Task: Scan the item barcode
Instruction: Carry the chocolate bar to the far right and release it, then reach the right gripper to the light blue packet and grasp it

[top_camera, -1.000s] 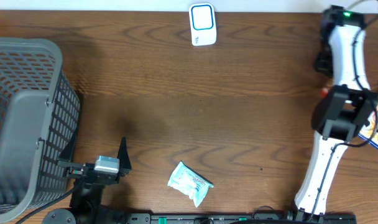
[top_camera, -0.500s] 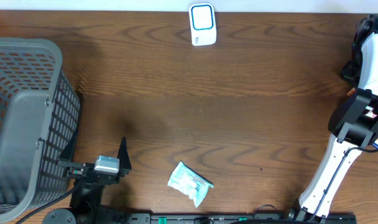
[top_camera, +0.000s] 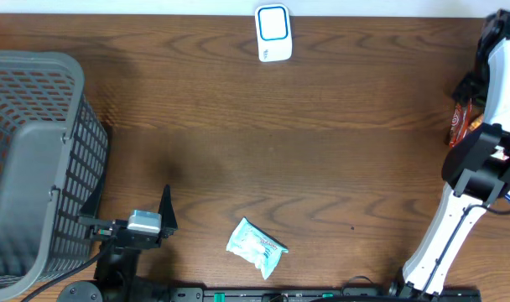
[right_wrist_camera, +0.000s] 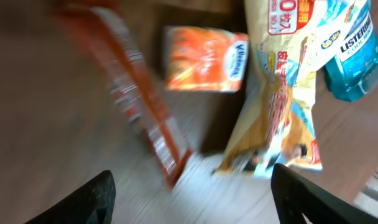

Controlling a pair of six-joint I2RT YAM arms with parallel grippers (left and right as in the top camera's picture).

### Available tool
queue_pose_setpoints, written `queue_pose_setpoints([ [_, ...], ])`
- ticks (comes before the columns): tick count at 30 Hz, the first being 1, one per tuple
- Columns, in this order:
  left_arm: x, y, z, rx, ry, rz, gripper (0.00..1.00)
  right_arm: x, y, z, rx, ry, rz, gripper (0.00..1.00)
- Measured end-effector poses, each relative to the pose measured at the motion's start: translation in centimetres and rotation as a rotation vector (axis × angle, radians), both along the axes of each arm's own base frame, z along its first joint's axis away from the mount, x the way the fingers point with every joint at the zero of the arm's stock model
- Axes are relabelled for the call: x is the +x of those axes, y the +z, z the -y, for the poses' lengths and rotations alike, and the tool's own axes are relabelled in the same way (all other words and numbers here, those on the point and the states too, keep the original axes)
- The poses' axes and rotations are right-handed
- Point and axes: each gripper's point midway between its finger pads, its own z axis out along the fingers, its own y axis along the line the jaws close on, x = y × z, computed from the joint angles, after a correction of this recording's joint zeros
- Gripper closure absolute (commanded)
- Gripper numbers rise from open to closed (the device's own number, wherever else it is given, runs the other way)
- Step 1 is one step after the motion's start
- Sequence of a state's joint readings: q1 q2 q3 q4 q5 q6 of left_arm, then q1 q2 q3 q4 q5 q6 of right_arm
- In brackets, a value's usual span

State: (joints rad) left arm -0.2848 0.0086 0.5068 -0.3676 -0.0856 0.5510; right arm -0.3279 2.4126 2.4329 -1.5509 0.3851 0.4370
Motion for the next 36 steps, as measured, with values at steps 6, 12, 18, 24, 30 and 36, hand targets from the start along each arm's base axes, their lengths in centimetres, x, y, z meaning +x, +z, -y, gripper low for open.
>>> queue_pose_setpoints([
  [6,0.0,0.0,0.0,0.000,0.000,0.000,0.00,0.9,10.0,-8.0,0.087,0.138,0.252,0.17],
  [12,0.0,0.0,0.0,0.000,0.000,0.000,0.00,-2.4,16.7,-16.1,0.150,0.301,0.348,0.01],
  [18,0.0,0.0,0.0,0.000,0.000,0.001,0.00,-5.2,21.1,-22.0,0.209,0.439,0.451,0.41],
  [24,0.0,0.0,0.0,0.000,0.000,0.001,0.00,-9.0,21.7,-29.4,0.309,0.635,0.437,0.99],
  [30,0.0,0.0,0.0,0.000,0.000,0.000,0.00,-12.8,14.9,-36.8,0.387,0.833,0.196,0.99],
  [36,0.0,0.0,0.0,0.000,0.000,0.000,0.00,-18.7,5.7,-45.0,0.534,1.048,-0.034,0.99],
])
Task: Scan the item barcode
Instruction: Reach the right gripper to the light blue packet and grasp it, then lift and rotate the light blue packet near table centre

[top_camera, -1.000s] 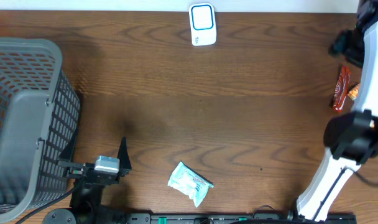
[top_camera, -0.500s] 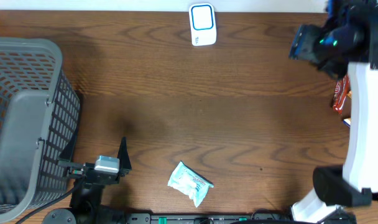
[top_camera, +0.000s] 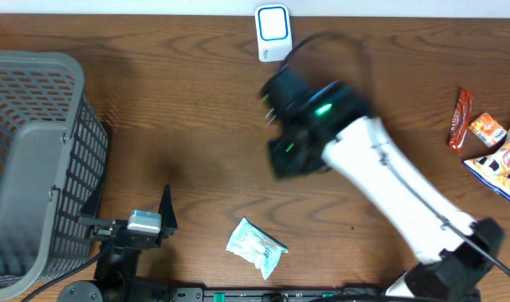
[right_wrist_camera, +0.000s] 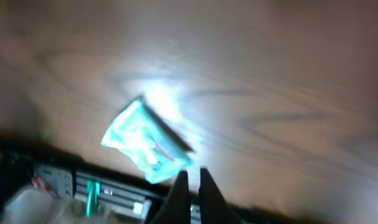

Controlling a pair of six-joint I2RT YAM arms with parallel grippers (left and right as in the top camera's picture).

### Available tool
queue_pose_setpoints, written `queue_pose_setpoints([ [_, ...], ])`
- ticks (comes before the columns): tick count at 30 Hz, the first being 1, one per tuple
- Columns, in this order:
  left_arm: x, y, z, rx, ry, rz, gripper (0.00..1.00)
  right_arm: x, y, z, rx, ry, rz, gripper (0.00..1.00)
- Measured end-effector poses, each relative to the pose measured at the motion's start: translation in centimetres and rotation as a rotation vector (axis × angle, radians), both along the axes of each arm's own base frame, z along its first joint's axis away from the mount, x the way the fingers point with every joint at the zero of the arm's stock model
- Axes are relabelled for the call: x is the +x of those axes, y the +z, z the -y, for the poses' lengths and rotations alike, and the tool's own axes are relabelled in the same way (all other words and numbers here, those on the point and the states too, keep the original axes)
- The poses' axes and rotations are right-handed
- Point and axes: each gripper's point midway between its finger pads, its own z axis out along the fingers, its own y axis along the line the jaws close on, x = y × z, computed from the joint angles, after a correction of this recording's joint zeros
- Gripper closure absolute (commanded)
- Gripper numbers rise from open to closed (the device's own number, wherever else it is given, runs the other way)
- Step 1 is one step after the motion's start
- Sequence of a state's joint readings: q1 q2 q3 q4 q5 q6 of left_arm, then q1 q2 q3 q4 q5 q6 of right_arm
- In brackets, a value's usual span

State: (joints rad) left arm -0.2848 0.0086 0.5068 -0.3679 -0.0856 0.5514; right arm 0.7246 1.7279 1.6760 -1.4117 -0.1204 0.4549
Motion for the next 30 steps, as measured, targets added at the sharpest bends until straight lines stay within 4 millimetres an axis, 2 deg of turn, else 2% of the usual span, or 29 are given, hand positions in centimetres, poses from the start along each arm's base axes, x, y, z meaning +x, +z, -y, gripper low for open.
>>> queue_pose_setpoints([
  [4,0.0,0.0,0.0,0.000,0.000,0.000,0.00,-5.4,-4.6,-2.9,0.008,0.148,-0.112,0.99],
  [8,0.0,0.0,0.0,0.000,0.000,0.000,0.00,-9.3,-7.2,-4.5,0.034,0.242,-0.185,0.99],
  [11,0.0,0.0,0.0,0.000,0.000,0.000,0.00,-11.3,-8.2,-5.3,0.057,0.292,-0.219,0.99],
  [17,0.0,0.0,0.0,-0.001,0.000,0.001,0.00,-13.5,-9.5,-7.0,0.101,0.358,-0.219,0.99],
  [21,0.0,0.0,0.0,-0.001,0.000,0.001,0.00,-14.6,-11.8,-7.4,0.119,0.346,-0.223,0.99],
  [26,0.0,0.0,0.0,0.000,0.000,0.000,0.00,-15.5,-15.1,-5.4,0.081,0.272,-0.257,0.99],
  [28,0.0,0.0,0.0,0.000,0.000,0.000,0.00,-15.3,-15.5,-4.7,0.056,0.244,-0.258,0.99],
  [30,0.0,0.0,0.0,0.000,0.000,0.000,0.00,-14.2,-15.7,-4.3,0.046,0.205,-0.243,0.99],
])
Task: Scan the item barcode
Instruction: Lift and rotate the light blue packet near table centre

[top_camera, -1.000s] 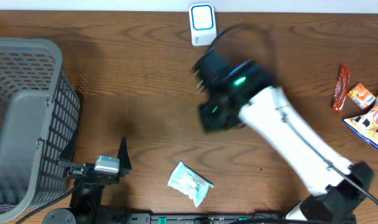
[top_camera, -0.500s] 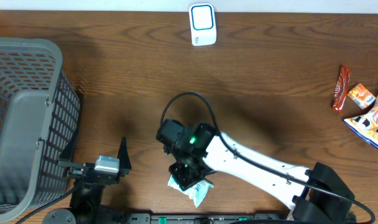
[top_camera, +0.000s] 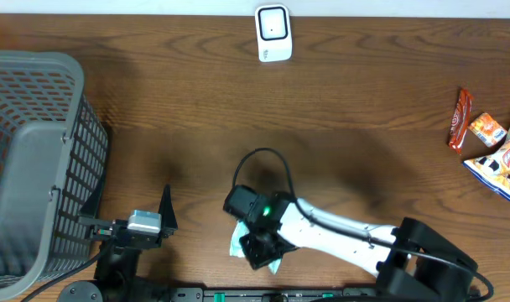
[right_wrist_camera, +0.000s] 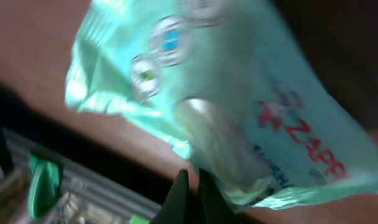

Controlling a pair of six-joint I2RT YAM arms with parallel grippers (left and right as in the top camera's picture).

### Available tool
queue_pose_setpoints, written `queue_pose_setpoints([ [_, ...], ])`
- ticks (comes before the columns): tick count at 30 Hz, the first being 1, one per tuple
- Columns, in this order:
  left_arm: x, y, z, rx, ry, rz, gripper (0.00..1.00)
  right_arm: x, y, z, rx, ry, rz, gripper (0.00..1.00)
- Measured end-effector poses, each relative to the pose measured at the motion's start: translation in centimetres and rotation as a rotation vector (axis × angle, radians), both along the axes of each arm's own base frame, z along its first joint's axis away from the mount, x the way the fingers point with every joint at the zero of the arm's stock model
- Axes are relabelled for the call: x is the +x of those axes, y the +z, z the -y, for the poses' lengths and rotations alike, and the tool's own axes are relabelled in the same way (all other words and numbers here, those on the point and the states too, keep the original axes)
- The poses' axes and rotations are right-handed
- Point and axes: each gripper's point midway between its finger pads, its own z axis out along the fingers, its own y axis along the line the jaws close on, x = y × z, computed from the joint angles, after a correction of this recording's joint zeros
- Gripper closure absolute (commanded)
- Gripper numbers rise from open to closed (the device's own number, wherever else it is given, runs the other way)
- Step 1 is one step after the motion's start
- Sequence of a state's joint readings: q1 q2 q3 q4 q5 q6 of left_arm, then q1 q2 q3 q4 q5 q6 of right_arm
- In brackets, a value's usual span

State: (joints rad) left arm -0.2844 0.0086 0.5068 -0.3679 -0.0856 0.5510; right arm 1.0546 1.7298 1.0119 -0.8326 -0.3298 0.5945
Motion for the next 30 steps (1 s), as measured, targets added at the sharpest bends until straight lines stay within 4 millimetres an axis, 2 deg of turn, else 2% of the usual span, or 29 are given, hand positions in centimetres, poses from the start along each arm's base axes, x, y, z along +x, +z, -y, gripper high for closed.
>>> queue_pose_setpoints([
  [4,0.0,0.0,0.0,0.000,0.000,0.001,0.00,3.5,-0.3,1.5,-0.028,-0.104,0.050,0.99],
  [11,0.0,0.0,0.0,0.000,0.000,0.000,0.00,12.2,-0.2,3.4,0.043,-0.289,0.195,0.99],
  [13,0.0,0.0,0.0,0.000,0.000,0.000,0.00,13.8,-0.1,4.2,0.054,-0.315,0.222,0.99],
  [16,0.0,0.0,0.0,0.000,0.000,0.000,0.00,14.7,0.1,5.6,0.035,-0.327,0.224,0.99],
  [18,0.0,0.0,0.0,0.000,0.000,0.000,0.00,15.1,0.8,5.7,0.033,-0.313,0.224,0.99],
  [25,0.0,0.0,0.0,0.000,0.000,0.000,0.00,18.0,5.9,2.3,0.176,-0.249,0.352,0.99],
  [27,0.0,0.0,0.0,0.000,0.000,0.000,0.00,18.0,6.2,1.9,0.189,-0.236,0.361,0.99],
  [30,0.0,0.0,0.0,0.000,0.000,0.000,0.00,17.8,5.2,1.8,0.172,-0.226,0.344,0.99],
])
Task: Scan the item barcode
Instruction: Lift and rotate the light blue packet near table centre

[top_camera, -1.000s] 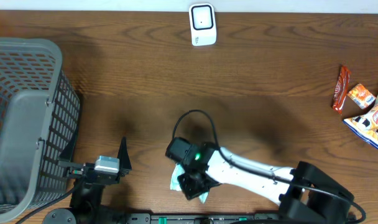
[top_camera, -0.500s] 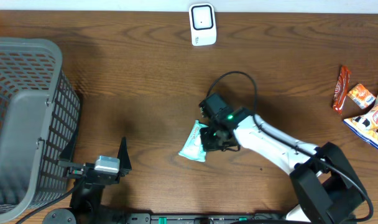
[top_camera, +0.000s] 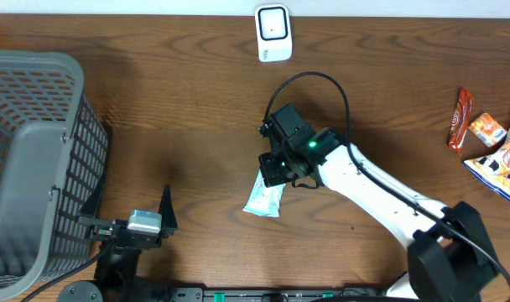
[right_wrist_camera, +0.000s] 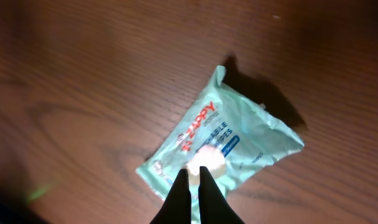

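A pale green wipes packet [right_wrist_camera: 239, 140] with red lettering hangs just above the brown table [top_camera: 196, 109]; in the overhead view the packet [top_camera: 263, 200] sits mid-table. My right gripper [right_wrist_camera: 193, 171] is shut on its near edge, the two dark fingers pressed close together on the foil. From above, the right gripper [top_camera: 273, 178] is at the packet's upper end. The white barcode scanner [top_camera: 273, 33] stands at the table's far edge, well beyond the packet. My left gripper [top_camera: 165, 210] rests at the front left; its jaws cannot be made out.
A grey mesh basket [top_camera: 37, 159] fills the left side. Several snack packs [top_camera: 488, 138] lie at the right edge. The right arm's black cable [top_camera: 322, 80] loops above the wrist.
My right gripper was shut down on the packet near the front edge. Now it holds the packet farther back toward mid-table, turned lengthwise, with its printed face showing.
My right gripper was open over the snack packs at the far right. Then it was shut over mid-table with the packet lying at the front. Then it was down on the packet. Now the packet is in its grip, farther from the front edge.
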Controlling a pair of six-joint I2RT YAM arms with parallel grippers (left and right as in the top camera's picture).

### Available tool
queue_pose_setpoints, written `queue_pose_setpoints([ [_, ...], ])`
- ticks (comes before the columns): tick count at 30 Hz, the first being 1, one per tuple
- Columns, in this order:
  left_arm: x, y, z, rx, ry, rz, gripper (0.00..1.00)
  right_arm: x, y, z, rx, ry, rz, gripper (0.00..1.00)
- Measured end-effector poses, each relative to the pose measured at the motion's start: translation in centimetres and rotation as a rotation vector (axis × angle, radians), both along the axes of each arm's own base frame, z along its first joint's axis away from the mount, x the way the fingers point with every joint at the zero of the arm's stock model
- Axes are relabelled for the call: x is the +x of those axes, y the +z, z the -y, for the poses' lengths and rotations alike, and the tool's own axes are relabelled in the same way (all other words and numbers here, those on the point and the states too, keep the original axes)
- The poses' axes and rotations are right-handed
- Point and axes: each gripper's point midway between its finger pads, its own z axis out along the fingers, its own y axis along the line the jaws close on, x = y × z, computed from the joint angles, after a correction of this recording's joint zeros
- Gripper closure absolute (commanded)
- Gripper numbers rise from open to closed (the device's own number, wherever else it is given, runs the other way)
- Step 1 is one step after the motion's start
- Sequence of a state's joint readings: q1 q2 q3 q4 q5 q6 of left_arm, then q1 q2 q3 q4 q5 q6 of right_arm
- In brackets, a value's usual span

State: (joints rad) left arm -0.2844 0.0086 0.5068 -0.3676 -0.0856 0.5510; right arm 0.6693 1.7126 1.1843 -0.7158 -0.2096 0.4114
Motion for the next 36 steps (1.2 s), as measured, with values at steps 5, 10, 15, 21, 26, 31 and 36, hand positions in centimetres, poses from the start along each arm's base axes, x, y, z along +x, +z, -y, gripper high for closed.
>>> queue_pose_setpoints([
  [5,0.0,0.0,0.0,0.000,0.000,0.000,0.00,-1.0,-5.3,0.5,-0.095,0.009,-0.121,0.99],
  [10,0.0,0.0,0.0,0.000,0.000,0.000,0.00,-1.2,-6.9,-0.1,-0.106,0.020,-0.174,0.99],
  [15,0.0,0.0,0.0,0.000,0.000,0.000,0.00,-1.0,-6.6,-0.3,-0.094,0.035,-0.180,0.99],
  [21,0.0,0.0,0.0,0.000,0.000,0.000,0.00,0.4,-3.9,1.1,-0.124,0.052,-0.159,0.99],
  [26,0.0,0.0,0.0,0.000,0.000,0.000,0.00,2.0,4.1,1.1,-0.043,0.057,0.027,0.99],
  [31,0.0,0.0,0.0,0.000,0.000,0.000,0.00,1.7,6.6,1.7,-0.071,0.057,0.108,0.99],
  [36,0.0,0.0,0.0,0.000,0.000,0.000,0.00,1.2,1.4,2.9,-0.192,0.024,0.060,0.99],
])
